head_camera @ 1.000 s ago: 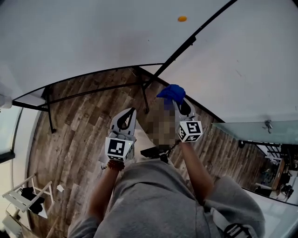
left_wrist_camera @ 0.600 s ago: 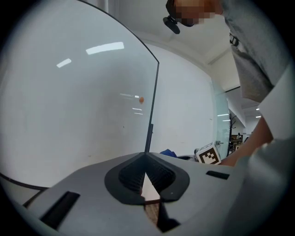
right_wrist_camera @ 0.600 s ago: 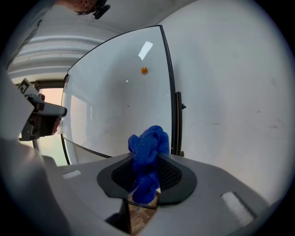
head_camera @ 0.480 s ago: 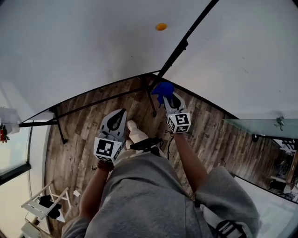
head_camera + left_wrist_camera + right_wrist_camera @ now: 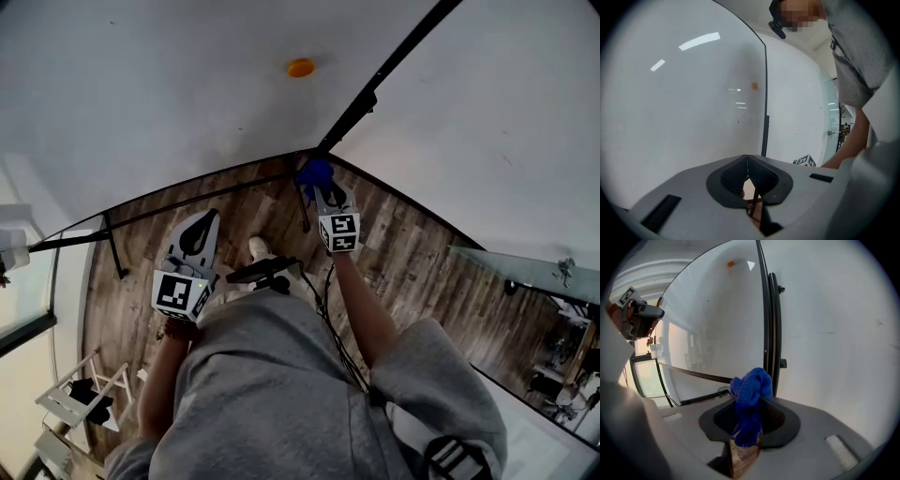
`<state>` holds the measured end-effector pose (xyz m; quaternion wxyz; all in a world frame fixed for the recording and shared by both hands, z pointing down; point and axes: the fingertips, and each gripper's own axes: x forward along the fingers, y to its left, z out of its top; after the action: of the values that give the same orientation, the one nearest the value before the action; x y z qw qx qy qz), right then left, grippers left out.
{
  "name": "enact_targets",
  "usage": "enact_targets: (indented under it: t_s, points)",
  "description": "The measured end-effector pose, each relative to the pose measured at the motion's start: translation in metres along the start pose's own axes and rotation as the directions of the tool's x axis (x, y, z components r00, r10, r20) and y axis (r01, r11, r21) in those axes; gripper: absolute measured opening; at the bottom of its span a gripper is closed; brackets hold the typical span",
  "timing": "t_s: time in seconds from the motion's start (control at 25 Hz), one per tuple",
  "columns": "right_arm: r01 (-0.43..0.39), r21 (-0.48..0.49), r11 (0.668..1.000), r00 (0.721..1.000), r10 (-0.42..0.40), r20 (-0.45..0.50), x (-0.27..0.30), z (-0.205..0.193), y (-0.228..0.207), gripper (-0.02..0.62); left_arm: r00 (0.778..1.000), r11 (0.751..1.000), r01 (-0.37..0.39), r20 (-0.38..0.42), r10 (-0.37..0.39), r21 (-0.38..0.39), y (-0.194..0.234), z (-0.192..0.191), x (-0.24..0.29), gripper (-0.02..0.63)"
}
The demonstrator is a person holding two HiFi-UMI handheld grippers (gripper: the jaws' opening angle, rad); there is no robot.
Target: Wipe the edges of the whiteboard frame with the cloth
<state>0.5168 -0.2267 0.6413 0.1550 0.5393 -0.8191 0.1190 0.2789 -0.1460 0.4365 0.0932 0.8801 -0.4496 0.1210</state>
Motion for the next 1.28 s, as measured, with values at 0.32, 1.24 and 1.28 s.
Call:
enact_targets:
  t_s: [0.32, 1.24, 1.28]
  points:
    - [0.01, 0.027, 1.0, 0.998, -0.009, -0.062, 0.047, -0.027, -0.009, 0.115, 1.0, 1.0, -0.015, -0.009, 0.015, -0.019, 0.028, -0.009, 0.007, 0.009]
    - [0.048, 0.12, 0.992, 0.993, -0.034, -0.111, 0.087, -0.022, -0.015, 0.115, 1.0, 0.998, -0.024, 0.007, 0.025, -0.056, 0.052, -0.013, 0.006, 0.009]
    - [0.045, 0.121, 0.992, 0.993, -0.031, -0.111, 0.087, -0.022, -0.014, 0.115, 1.0, 0.998, -0.027, 0.006, 0.027, -0.057, 0.052, -0.013, 0.005, 0.009]
